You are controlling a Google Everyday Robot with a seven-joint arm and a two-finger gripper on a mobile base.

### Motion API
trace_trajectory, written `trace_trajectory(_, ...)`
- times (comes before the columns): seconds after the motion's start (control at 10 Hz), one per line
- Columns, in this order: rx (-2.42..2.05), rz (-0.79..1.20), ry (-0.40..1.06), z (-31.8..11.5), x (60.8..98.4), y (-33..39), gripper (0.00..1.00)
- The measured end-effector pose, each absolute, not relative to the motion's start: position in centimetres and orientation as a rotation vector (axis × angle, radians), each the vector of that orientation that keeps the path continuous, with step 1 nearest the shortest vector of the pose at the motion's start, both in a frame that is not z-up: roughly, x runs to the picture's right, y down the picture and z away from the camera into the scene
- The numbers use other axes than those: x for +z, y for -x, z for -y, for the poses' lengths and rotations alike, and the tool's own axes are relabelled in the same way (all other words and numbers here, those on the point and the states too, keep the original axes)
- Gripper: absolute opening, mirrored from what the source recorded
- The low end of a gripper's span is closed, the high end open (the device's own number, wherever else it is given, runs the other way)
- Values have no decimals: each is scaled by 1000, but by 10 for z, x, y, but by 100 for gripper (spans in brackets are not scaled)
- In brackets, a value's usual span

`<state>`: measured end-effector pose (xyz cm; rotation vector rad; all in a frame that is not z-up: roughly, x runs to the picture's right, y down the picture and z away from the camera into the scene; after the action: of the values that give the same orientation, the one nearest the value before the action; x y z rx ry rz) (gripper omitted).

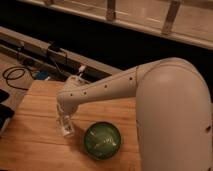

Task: Place the bottle in the ceramic bowl

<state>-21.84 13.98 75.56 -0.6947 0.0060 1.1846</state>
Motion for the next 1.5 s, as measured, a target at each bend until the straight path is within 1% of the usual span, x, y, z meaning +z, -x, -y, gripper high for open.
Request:
trace_trajectory(0.5,1199,-10,679,-135,752,216,0)
trace_trajectory(0.7,1231,-21,625,-117,744,188,0)
trace_trajectory(0.9,1288,-43,572,-112,729,145,0)
trace_trajectory(1.2,1369,-76,514,-123,717,95,0)
trace_trajectory(1.5,1449,-95,508,-159,715,66,0)
